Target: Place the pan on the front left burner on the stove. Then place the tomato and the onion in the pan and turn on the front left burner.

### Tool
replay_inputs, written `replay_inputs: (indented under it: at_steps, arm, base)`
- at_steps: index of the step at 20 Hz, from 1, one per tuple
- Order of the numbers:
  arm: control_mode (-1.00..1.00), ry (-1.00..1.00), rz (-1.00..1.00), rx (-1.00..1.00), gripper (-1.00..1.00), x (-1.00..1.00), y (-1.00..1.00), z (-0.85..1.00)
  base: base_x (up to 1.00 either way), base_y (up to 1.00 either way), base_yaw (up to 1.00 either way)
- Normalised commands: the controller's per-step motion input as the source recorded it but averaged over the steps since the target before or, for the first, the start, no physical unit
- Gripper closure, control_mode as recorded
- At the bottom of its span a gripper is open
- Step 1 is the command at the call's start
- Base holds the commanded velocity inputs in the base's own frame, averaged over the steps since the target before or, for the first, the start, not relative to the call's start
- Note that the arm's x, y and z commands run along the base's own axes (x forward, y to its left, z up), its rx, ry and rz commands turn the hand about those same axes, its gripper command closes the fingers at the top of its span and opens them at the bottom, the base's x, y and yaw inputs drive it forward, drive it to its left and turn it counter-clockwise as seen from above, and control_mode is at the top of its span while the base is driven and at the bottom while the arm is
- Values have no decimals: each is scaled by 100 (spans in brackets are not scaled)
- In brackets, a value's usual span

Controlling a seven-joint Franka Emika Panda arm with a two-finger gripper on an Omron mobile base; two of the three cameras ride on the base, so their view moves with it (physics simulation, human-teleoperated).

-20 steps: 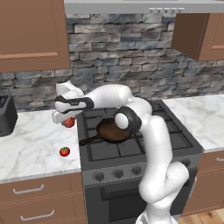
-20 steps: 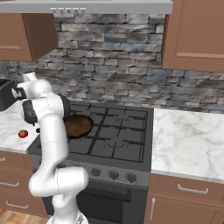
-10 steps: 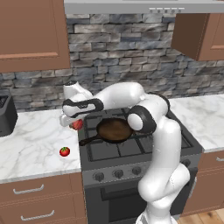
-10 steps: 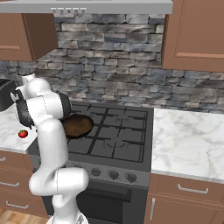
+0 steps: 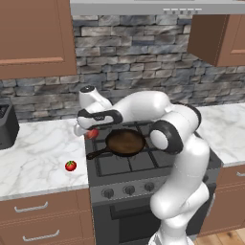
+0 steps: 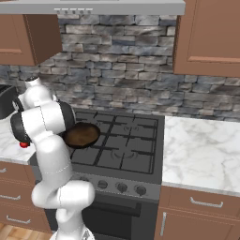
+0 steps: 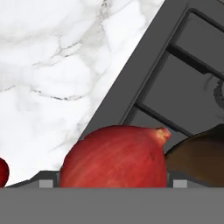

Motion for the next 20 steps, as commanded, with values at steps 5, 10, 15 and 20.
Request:
replay_inputs:
  at_steps: [5,10,15,20]
  arm:
    - [-100,-1,0,0,100,0,-35,30]
    - [-100,0,0,0,100,-3,-36,25]
    - [-100,0,0,0,100,-2,-38,10]
    - [-100,0,-2,0,100,0,-46,0]
  base:
    - [0,0,0]
    - [0,0,0]
    - [0,0,0]
    - [0,0,0]
